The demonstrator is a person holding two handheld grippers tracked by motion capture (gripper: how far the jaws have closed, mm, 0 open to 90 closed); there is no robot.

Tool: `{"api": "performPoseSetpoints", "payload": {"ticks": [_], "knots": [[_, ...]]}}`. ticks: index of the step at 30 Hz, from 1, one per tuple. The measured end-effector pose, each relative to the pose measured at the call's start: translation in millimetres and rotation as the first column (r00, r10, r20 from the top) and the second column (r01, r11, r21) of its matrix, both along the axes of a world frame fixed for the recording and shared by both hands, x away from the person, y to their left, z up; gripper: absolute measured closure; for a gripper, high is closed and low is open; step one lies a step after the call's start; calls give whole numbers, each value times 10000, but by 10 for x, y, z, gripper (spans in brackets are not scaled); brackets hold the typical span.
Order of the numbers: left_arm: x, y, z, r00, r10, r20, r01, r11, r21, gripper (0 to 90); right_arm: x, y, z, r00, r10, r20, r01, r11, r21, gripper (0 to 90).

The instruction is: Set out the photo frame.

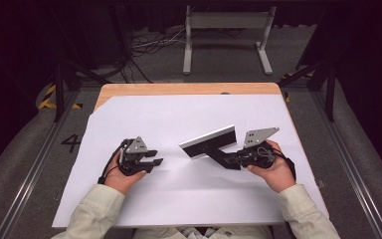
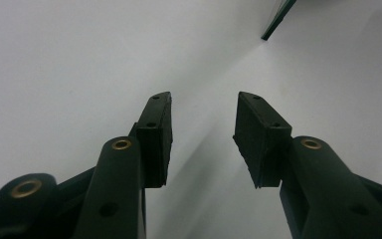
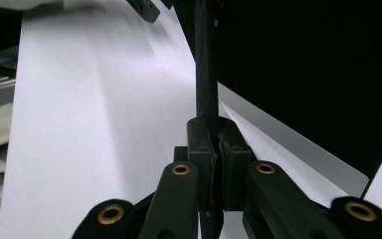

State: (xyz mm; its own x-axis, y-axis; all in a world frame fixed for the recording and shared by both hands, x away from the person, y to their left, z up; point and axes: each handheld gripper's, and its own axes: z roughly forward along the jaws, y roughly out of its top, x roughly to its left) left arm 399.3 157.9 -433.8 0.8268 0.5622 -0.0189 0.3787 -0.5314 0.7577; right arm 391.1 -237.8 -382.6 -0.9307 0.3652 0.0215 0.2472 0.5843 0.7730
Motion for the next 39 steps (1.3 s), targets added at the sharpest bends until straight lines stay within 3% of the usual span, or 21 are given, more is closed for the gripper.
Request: {"api": "performPoseSetpoints", "payload": {"ticks": [12, 29, 39], "knots": [[2, -20, -5, 10000, -55, -31, 55, 10000, 13, 590, 10, -73, -107, 9996, 250, 150, -240, 9978, -613, 855], [1, -52, 5, 9999, -102, -58, 102, 9999, -74, 580, 59, -148, -247, 9997, 13, -240, -39, 9939, -1103, 825], [4, -100, 14, 9998, -197, -52, 196, 9998, -95, 581, 44, -175, -259, 9989, -151, -452, 109, 9957, -916, 784]]}}
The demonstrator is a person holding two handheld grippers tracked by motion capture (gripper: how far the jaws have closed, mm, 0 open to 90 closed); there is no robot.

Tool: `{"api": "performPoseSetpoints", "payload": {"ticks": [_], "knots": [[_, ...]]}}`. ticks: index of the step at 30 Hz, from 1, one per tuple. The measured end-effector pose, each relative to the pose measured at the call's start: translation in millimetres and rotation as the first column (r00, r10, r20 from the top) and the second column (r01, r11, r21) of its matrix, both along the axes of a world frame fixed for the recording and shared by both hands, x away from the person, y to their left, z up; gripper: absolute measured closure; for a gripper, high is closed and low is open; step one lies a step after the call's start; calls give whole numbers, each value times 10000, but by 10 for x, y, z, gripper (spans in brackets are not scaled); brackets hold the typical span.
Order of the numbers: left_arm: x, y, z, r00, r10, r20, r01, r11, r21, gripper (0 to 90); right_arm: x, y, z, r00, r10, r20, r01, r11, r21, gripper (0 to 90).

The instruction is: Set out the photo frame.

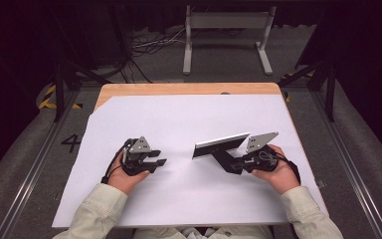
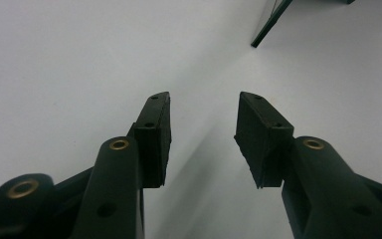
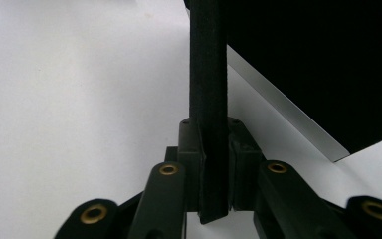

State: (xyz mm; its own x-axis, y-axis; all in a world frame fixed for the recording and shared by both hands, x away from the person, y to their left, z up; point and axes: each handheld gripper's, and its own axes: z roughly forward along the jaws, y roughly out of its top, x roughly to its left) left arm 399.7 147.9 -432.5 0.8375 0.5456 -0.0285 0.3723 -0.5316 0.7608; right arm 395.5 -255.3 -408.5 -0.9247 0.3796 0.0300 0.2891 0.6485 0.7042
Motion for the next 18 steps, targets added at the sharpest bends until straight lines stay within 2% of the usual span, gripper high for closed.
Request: {"api": "performPoseSetpoints", "payload": {"ticks": [3, 8, 13, 18], "knots": [[4, -18, 8, 10000, -28, 24, 28, 10000, -27, 581, -23, -21, 24, 9999, -138, 21, 137, 9999, 95, 746], [10, -75, 23, 9999, -156, 51, 156, 9998, -123, 582, -92, -116, 97, 9979, -565, 318, 559, 9982, 207, 666], [15, -119, 33, 9998, -175, 101, 177, 9997, -182, 596, -146, -191, 140, 9952, -830, 510, 819, 9964, 238, 648], [25, -173, 44, 9996, -75, 268, 79, 9998, -170, 655, -204, -267, 211, 9916, -1038, 769, 1021, 9944, 261, 641]]}}
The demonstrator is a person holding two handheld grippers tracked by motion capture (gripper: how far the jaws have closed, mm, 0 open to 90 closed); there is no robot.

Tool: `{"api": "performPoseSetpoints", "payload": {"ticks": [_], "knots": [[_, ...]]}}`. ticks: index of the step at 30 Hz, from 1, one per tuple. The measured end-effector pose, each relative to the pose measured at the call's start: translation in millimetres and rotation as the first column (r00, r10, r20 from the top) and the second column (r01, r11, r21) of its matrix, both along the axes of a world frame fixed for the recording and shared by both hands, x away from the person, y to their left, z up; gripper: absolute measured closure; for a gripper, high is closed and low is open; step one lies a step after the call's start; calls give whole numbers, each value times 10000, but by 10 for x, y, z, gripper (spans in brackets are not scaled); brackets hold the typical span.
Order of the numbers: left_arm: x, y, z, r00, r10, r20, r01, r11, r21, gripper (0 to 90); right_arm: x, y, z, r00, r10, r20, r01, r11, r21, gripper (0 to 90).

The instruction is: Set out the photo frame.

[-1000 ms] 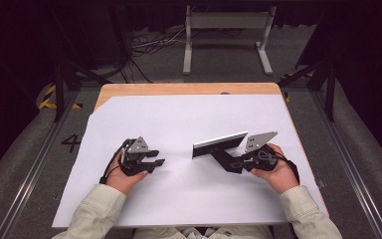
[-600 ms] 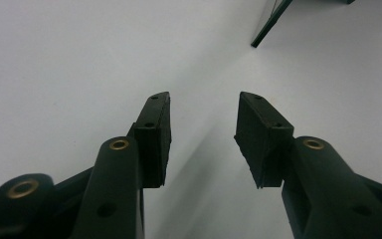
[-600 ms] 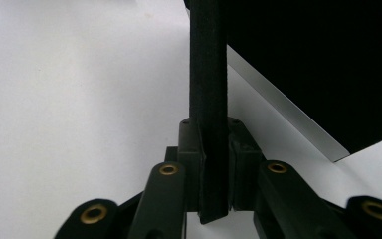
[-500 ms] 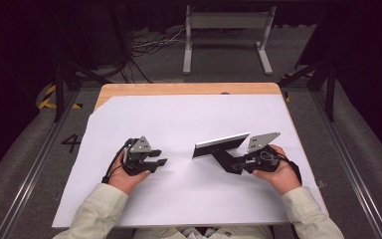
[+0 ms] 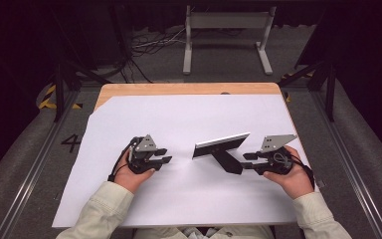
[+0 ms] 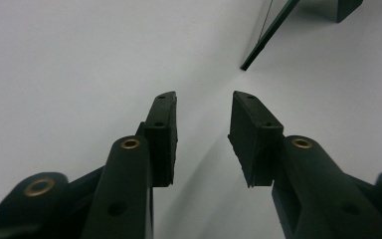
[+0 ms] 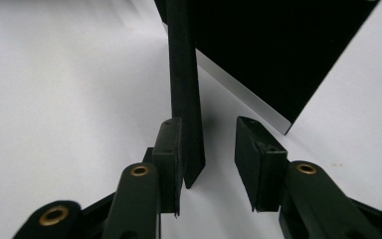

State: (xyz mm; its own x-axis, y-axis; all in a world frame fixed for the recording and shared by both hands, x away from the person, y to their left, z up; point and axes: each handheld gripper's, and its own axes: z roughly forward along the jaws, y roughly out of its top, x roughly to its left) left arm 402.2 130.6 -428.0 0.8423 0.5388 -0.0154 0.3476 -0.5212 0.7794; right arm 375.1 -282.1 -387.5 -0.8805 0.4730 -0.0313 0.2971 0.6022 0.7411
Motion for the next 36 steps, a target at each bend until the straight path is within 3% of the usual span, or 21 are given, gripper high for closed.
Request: {"api": "performPoseSetpoints", "payload": {"ticks": [8, 16, 20, 23, 28, 36], "knots": [[27, -66, 13, 9990, 277, 361, -276, 9996, -23, 830, -83, -99, 76, 9991, -411, -63, 411, 9991, 107, 646], [66, -106, 19, 9982, 464, 383, -448, 9981, -434, 806, -112, -261, 140, 9894, -1429, 266, 1415, 9887, 498, 628], [91, -122, 15, 9990, 408, 167, -392, 9952, -896, 793, -93, -336, 135, 9733, -2272, 337, 2232, 9702, 938, 602], [105, -136, 14, 9988, 466, 135, -450, 9941, -984, 793, -87, -388, 134, 9598, -2773, 427, 2695, 9537, 1338, 594], [135, -179, -7, 9986, 516, 147, -499, 9942, -957, 793, -71, -424, 113, 9487, -3138, 390, 3039, 9389, 1617, 564], [206, -304, -68, 9993, 371, 14, -368, 9958, -833, 799, -44, -490, 91, 9358, -3513, 312, 3395, 9211, 1904, 600]]}}
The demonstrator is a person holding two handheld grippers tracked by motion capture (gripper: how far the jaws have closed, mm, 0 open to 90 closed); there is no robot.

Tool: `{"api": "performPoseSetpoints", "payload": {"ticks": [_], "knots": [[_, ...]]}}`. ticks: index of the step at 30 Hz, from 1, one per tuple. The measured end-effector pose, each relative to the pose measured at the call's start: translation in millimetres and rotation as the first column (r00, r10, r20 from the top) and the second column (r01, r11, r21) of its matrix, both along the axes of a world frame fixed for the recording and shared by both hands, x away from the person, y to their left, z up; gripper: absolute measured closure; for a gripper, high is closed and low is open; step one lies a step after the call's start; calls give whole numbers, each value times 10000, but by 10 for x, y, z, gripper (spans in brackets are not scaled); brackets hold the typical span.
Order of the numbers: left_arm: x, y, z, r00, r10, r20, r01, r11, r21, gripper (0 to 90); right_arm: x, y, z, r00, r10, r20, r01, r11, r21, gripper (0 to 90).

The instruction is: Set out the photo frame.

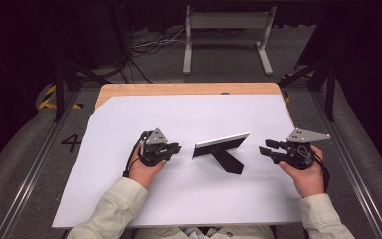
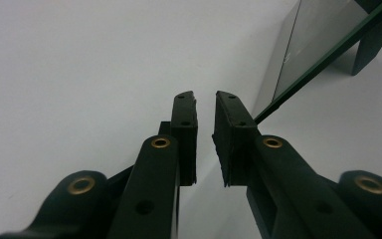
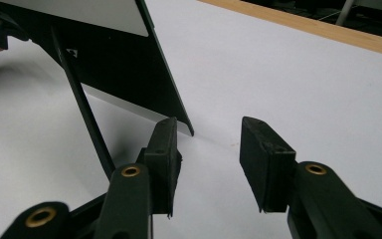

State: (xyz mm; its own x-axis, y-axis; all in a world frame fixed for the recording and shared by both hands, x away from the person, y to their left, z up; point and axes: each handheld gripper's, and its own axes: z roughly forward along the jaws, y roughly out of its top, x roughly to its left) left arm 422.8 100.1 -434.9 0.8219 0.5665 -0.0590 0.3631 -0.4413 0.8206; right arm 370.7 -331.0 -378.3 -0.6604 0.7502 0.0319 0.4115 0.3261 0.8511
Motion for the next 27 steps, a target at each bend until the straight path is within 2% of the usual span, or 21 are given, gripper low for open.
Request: {"api": "performPoseSetpoints", "payload": {"ticks": [7, 14, 22, 24, 27], "knots": [[69, -110, -30, 9994, -348, 33, 347, 9991, 262, 797, 3, -36, -8, 9999, -116, 14, 116, 9999, -49, 619], [125, -247, -45, 9971, -659, -388, 680, 9962, 552, 824, 3, -42, -14, 10000, -52, -45, 51, 9999, -118, 623], [141, -331, -64, 9896, -1144, -868, 1224, 9881, 927, 900, -4, -57, -10, 10000, -43, -27, 43, 9999, -91, 614], [139, -366, -71, 9850, -1314, -1119, 1430, 9844, 1025, 900, -7, -58, -10, 10000, -44, -25, 44, 9999, -92, 613], [146, -415, -73, 9835, -1422, -1123, 1569, 9782, 1360, 900, -13, -62, -10, 10000, -46, -56, 45, 9999, -141, 613]]}}
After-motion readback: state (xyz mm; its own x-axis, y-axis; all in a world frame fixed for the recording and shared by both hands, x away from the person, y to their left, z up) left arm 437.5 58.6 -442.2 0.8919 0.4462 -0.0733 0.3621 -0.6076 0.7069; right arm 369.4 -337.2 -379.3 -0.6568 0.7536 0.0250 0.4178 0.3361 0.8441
